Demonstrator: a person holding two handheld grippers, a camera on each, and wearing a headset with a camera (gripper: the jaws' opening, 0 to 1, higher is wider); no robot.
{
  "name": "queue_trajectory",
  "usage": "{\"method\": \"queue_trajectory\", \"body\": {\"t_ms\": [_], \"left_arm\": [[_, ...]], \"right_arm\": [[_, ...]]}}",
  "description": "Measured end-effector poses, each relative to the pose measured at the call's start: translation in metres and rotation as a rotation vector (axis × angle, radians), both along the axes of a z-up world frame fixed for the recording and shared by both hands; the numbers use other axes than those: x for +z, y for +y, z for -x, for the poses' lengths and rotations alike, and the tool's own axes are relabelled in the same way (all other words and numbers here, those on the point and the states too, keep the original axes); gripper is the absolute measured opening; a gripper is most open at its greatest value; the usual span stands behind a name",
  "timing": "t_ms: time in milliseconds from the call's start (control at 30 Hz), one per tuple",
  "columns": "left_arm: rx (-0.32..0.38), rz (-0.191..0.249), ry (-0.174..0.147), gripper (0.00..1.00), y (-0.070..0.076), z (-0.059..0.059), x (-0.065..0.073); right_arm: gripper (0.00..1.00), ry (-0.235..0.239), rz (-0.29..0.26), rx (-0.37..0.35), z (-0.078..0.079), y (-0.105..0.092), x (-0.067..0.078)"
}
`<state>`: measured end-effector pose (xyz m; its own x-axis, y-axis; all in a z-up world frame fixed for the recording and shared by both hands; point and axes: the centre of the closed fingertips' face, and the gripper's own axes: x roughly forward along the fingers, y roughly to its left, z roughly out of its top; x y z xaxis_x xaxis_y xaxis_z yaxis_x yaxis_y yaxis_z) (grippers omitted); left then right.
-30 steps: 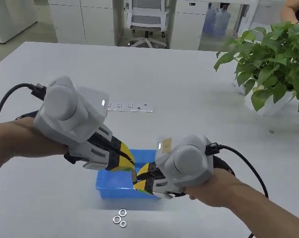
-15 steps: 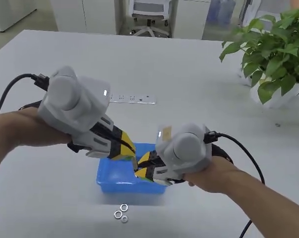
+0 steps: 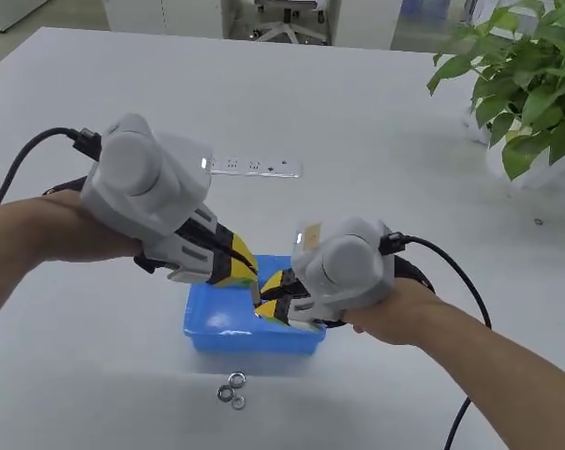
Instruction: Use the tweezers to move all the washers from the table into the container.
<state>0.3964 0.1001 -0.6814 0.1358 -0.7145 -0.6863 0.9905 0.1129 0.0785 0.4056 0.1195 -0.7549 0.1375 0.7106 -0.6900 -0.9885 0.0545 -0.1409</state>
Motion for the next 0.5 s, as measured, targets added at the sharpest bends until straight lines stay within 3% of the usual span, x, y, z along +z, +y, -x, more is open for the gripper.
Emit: {"method": "queue_trajectory", "body": {"t_ms": [500], "left_arm": [[0.020, 0.002, 0.020, 0.05, 0.003, -0.009, -0.021]], "right_arm": [[0.10, 0.015, 0.026, 0.009, -0.008, 0.002, -0.021]]}}
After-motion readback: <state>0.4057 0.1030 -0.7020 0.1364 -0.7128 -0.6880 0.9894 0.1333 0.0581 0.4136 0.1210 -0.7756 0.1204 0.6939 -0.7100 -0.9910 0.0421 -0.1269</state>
